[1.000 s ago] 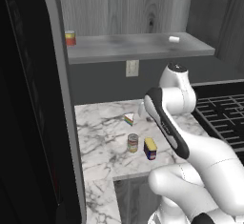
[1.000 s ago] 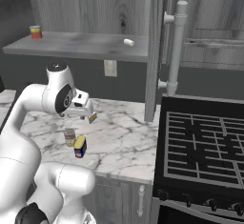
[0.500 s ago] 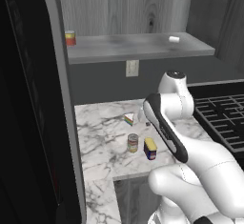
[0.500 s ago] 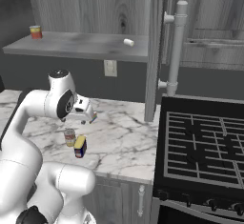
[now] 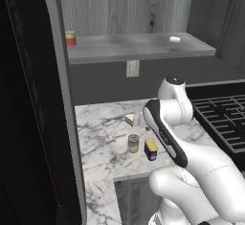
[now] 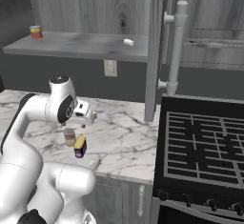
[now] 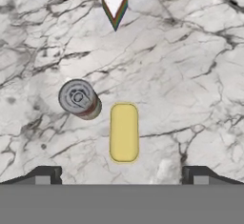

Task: Pick the cans from the counter and place them in their designated side in the cabinet.

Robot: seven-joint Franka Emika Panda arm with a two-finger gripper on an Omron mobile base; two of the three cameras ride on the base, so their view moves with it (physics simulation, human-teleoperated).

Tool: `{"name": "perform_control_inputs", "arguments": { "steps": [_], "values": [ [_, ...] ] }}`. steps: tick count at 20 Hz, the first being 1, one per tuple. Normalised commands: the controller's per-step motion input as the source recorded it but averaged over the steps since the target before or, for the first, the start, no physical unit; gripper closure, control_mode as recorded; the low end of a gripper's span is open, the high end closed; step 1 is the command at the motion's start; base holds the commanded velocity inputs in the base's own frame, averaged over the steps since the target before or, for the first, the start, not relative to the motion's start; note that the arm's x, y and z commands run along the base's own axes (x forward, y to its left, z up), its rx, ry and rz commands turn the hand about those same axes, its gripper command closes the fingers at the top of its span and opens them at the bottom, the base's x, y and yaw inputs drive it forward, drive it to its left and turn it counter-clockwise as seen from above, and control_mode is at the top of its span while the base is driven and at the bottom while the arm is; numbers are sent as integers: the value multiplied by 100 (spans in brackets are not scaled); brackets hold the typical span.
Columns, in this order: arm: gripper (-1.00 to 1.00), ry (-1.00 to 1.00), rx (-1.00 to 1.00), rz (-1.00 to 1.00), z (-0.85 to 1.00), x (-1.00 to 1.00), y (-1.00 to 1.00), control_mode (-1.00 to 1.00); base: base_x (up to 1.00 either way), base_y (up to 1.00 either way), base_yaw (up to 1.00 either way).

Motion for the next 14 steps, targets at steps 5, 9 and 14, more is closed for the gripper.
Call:
{"name": "perform_control_inputs", "arguments": {
  "steps": [5, 9, 14],
  "values": [
    [-100, 0, 0, 0, -12, 0, 2, -100, 0, 0, 0],
    [-100, 0, 0, 0, -10, 0, 0, -100, 0, 0, 0],
    [-100, 0, 0, 0, -11, 0, 0, -100, 0, 0, 0]
  ]
}}
